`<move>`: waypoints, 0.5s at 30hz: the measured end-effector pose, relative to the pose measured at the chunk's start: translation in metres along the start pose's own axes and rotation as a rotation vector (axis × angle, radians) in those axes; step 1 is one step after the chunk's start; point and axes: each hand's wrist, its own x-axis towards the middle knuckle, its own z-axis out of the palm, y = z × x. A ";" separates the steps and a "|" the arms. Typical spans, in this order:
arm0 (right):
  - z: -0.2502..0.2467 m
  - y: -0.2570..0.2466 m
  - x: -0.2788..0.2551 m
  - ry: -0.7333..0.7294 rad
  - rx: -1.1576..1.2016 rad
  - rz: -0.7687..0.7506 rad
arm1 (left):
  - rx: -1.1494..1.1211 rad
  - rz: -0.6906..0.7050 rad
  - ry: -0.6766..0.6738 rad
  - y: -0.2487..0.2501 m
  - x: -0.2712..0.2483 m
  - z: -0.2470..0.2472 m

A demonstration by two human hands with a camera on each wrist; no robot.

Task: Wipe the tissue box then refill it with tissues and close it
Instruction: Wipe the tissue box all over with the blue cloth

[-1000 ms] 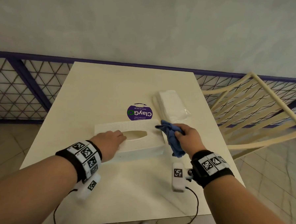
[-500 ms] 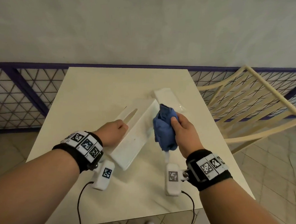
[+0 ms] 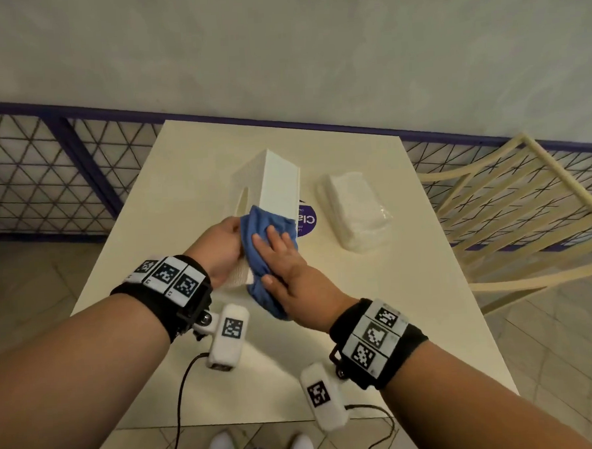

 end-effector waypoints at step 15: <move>0.005 -0.009 0.008 0.111 -0.052 -0.074 | -0.310 -0.134 0.105 0.000 0.005 0.000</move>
